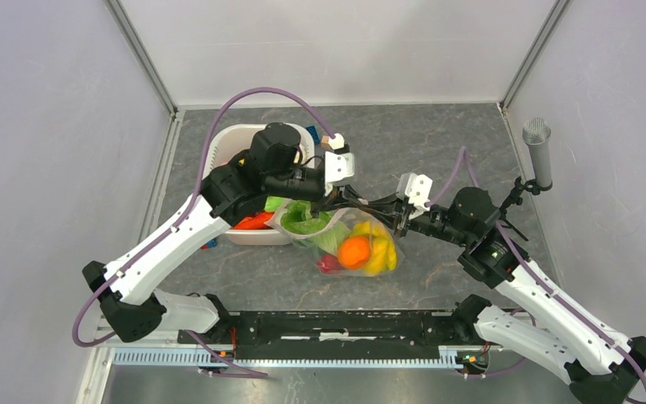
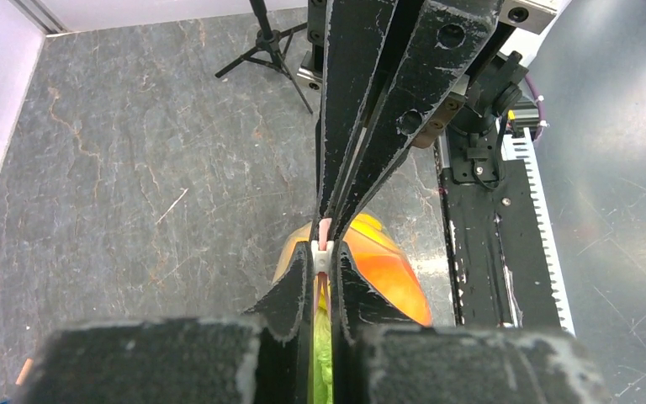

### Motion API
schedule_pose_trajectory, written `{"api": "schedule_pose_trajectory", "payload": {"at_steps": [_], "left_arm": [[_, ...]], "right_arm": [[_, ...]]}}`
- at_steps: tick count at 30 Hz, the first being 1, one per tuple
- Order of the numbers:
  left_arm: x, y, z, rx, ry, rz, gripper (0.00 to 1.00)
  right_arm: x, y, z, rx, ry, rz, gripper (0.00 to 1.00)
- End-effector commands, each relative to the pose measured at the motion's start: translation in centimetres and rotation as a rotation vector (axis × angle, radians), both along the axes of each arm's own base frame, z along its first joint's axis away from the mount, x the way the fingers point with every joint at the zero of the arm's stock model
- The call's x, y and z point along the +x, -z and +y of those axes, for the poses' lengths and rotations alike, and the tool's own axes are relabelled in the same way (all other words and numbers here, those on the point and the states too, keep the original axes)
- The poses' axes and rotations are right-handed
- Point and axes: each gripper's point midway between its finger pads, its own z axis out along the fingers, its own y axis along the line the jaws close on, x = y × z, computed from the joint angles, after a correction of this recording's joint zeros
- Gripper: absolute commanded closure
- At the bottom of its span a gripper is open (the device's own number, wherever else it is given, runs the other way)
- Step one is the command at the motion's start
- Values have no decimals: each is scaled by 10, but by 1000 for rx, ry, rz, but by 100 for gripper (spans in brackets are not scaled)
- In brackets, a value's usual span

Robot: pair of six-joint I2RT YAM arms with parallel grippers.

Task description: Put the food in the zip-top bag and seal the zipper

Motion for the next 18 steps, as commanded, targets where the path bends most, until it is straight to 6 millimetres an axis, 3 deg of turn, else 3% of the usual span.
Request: {"api": "schedule_pose_trajectory", "payload": {"at_steps": [1, 18], "left_arm": [[-2, -5, 8, 21, -1, -38, 98], [1, 15, 32, 96, -98, -50, 98]], "right_arm": [[4, -14, -5, 40, 43, -31, 100], [3, -13, -11, 35, 65, -36, 100]]}}
